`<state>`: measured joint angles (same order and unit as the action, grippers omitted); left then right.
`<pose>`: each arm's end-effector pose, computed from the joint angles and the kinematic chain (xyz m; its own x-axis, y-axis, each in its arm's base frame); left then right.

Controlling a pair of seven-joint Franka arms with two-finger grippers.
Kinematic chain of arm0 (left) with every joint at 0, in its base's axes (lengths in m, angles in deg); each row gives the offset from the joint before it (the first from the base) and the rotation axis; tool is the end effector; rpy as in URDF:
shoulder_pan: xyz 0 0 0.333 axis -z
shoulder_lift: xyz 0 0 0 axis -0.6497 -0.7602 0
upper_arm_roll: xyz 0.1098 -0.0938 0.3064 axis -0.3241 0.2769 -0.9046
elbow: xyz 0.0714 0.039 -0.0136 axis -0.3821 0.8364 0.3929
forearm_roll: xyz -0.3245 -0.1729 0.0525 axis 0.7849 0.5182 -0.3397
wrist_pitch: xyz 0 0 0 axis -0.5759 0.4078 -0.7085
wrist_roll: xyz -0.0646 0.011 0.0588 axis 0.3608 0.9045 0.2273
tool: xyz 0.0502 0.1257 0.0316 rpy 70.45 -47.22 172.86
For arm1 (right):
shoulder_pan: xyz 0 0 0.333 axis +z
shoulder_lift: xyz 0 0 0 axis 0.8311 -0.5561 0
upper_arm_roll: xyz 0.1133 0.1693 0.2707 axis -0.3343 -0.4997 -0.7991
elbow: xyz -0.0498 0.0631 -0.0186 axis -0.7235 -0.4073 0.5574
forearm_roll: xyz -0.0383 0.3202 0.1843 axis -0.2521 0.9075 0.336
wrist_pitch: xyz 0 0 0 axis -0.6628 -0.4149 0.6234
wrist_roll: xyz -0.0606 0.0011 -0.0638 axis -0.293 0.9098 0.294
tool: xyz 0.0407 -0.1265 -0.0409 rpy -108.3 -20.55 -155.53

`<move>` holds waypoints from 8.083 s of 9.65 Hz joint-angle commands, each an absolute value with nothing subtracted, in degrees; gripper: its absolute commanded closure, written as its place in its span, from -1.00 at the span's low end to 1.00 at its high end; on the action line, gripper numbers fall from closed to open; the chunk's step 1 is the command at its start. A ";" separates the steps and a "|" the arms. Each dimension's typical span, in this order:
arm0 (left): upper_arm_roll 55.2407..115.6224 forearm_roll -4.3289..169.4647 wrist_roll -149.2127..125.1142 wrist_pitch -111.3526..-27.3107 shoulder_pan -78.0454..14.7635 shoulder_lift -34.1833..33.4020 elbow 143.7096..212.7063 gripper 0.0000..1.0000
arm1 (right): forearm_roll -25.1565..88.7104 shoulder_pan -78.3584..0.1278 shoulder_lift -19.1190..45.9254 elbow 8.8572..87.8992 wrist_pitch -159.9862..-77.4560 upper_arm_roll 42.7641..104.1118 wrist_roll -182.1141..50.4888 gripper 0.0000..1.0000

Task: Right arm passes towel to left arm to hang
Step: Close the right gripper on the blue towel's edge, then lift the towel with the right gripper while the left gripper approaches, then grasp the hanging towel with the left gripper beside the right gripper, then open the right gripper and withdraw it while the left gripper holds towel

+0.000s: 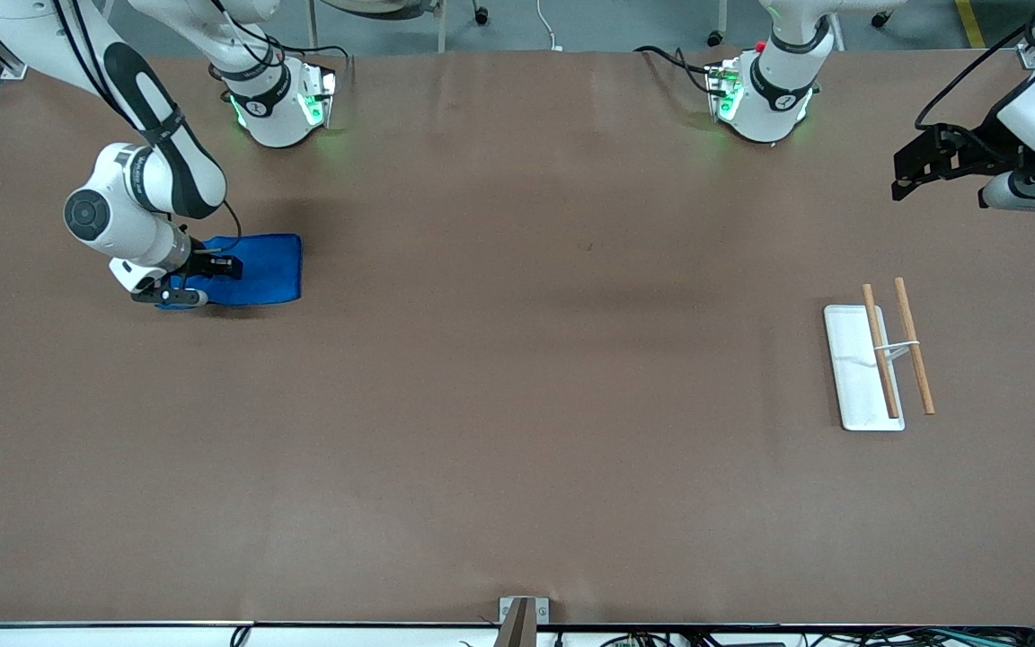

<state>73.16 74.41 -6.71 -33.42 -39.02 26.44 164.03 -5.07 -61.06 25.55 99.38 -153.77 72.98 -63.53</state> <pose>0.5028 -0.0688 0.6488 0.9921 -0.1126 -0.0555 -0.1121 -0.9936 0.0113 0.3972 -0.0710 0.1799 0.9815 -0.0440 -0.1865 -0.0461 -0.9989 -0.0070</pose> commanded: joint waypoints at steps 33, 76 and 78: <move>77.56 179.98 31.47 -52.89 -26.37 -5.35 170.96 -0.42 | 92.73 -29.24 31.95 50.09 -125.86 72.56 -63.90 1.00; 77.21 182.06 23.16 -57.35 -29.26 -6.15 168.06 1.00 | 82.35 -29.74 26.32 46.91 -128.43 73.35 -62.32 -1.00; 77.13 177.14 19.21 -60.35 -29.97 -5.71 168.32 1.00 | 71.28 -32.47 26.32 49.10 -129.57 73.44 -62.58 -1.00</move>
